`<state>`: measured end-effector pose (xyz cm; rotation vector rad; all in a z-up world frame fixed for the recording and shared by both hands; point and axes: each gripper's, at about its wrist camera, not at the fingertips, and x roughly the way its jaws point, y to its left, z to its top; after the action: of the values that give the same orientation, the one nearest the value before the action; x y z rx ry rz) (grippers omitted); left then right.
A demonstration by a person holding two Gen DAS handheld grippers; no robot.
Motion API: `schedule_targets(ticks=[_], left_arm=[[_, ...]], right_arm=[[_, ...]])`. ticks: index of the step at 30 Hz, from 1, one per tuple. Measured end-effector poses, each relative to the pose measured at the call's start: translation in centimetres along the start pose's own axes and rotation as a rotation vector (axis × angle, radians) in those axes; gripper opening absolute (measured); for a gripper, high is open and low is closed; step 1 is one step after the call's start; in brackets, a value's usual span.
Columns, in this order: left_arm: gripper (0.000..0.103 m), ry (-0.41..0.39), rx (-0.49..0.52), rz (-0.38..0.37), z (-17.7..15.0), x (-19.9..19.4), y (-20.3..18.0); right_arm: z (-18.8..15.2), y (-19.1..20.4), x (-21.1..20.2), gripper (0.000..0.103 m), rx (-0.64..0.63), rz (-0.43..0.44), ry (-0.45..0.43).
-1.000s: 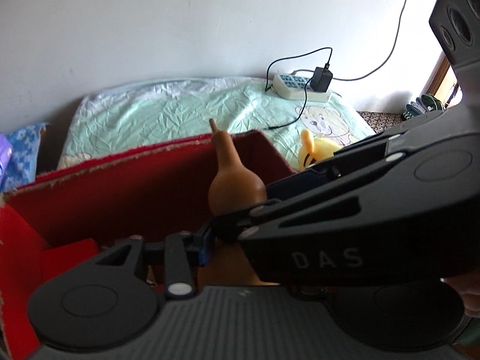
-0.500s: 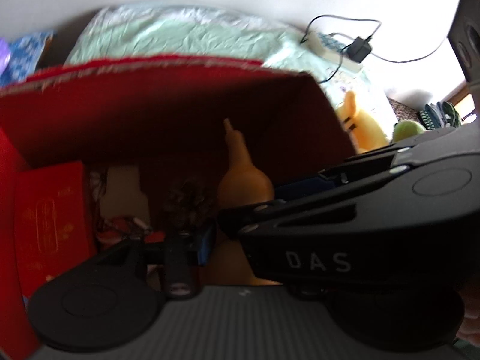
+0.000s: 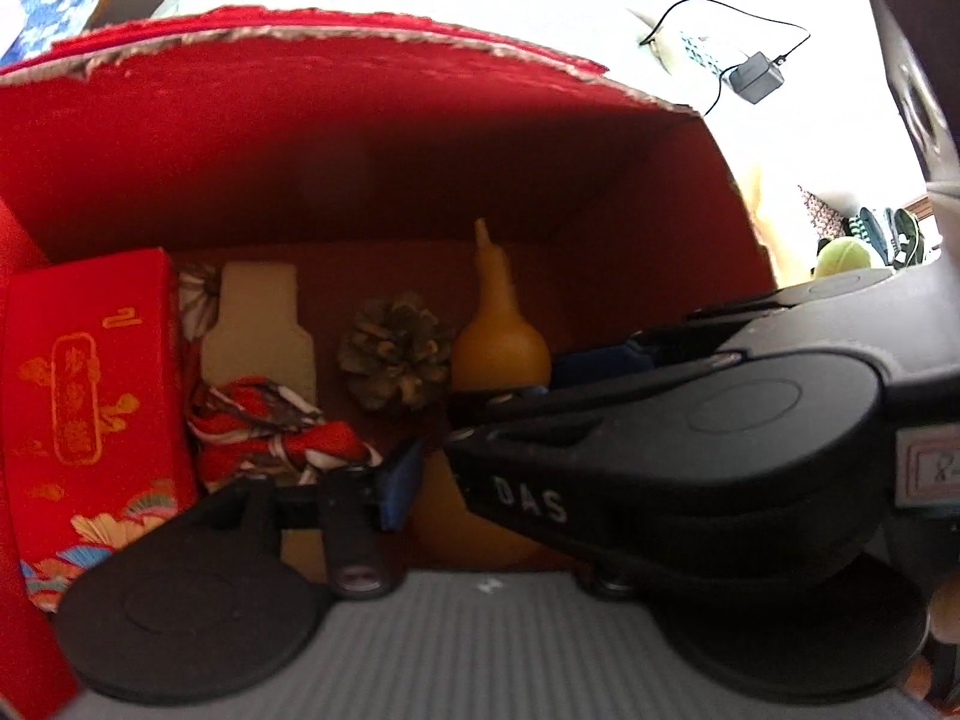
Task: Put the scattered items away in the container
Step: 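Lower the held orange gourd into the red box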
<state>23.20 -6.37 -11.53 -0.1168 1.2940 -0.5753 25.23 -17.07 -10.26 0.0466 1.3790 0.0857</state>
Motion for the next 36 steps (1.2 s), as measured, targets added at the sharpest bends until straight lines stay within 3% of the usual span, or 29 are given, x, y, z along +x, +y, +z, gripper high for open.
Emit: schedule_targets(ticks=[10,18,22,27,31,36], left_arm=[[0.042,0.016,-0.011,0.032,-0.2,-0.5,0.9],[0.045,0.006,-0.022,0.031,-0.3,-0.7,0.9],[0.053,-0.001,-0.017,0.032,-0.3,-0.8,0.7],[0.054,-0.001,-0.008,0.036,-0.2,-0.8,0.5],[0.054,-0.006,0.005,0.042,-0.2,-0.9,0.4],[0.054,-0.011,0.007,0.047,-0.1,-0.7,-0.2]], right_arm=[[-0.4,0.7,1.7,0.043,0.006,0.118,0.026],[-1.0,0.9,2.2,0.045,0.002,0.137,0.024],[-1.2,0.3,1.5,0.059,0.033,0.128,-0.028],[-1.8,-0.6,0.9,0.058,0.059,0.141,-0.042],[-2.1,-1.1,0.9,0.048,0.078,0.157,-0.046],[-2.8,-0.9,0.5,0.048,0.068,0.172,-0.051]])
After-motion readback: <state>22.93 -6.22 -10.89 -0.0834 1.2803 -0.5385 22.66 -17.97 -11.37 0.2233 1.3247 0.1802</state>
